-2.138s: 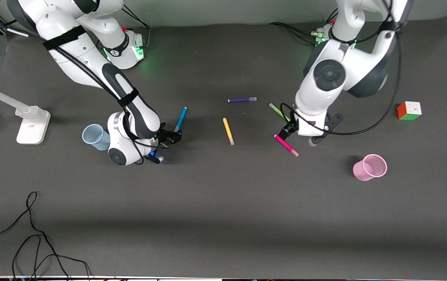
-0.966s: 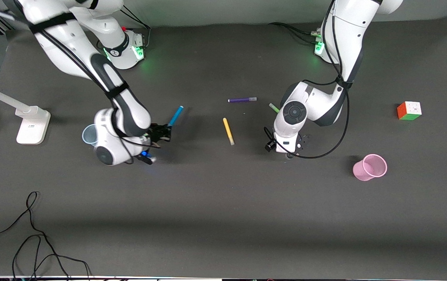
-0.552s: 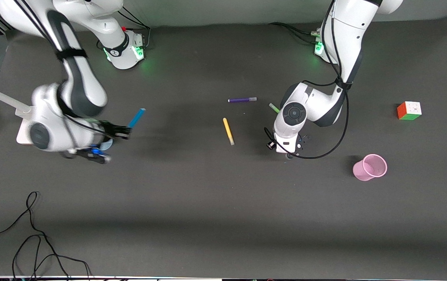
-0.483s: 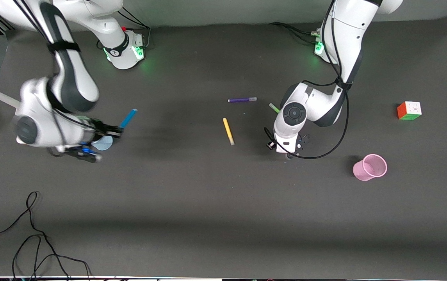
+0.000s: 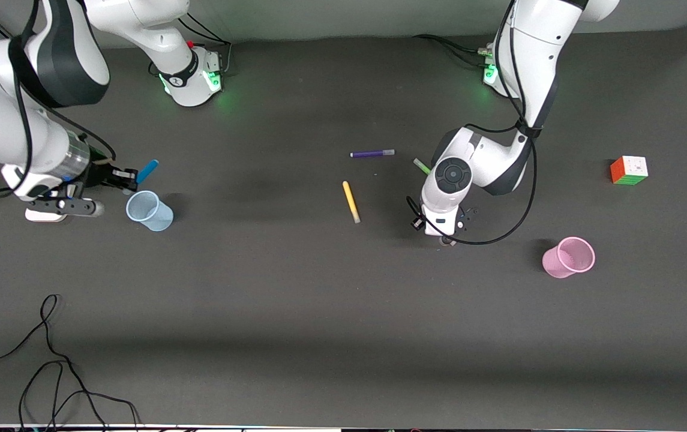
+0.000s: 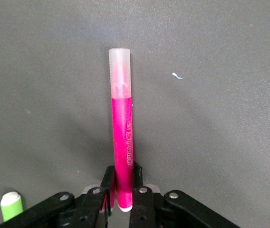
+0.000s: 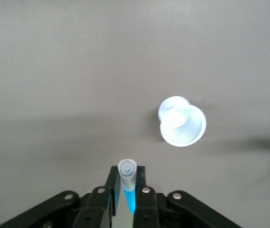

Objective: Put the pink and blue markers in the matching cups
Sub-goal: 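Lift the blue marker with the right gripper toward the clear cup, then lower the blue marker into the clear cup while the left gripper carries pink marker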

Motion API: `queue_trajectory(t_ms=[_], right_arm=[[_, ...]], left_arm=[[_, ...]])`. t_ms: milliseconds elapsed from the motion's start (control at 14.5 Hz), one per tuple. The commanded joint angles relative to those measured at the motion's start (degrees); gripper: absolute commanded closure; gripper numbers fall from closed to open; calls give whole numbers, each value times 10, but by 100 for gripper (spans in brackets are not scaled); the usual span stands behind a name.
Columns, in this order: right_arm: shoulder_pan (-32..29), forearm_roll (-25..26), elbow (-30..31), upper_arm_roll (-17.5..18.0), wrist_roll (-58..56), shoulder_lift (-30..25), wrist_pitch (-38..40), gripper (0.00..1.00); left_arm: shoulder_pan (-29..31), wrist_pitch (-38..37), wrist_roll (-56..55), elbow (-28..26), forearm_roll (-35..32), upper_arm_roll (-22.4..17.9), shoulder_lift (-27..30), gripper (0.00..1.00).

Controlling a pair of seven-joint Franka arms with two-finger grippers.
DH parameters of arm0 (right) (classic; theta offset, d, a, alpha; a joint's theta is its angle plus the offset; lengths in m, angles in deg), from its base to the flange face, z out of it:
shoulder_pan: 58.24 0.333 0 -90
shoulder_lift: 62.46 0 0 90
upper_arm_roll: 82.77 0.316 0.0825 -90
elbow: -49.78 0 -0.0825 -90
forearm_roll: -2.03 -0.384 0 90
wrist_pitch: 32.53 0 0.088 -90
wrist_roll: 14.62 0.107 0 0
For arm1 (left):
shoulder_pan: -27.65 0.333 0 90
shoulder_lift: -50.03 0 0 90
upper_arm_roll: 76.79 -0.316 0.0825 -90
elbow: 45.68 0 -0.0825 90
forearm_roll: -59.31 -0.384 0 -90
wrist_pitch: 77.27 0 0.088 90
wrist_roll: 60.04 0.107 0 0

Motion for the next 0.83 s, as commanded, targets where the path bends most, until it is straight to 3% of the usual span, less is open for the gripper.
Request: queue_trajectory(t_ms=[0, 345, 759], right_arm=[[2, 43, 15, -2, -42, -19, -45, 100], [2, 44, 60, -24, -56, -30, -116, 100], [2, 44, 191, -73, -101, -61, -253, 100]], left_arm=[[5, -28, -2, 1, -2, -8, 34, 88], [101, -176, 75, 52, 6, -3, 112, 90], [240, -430, 283, 206, 47, -4, 115, 90]])
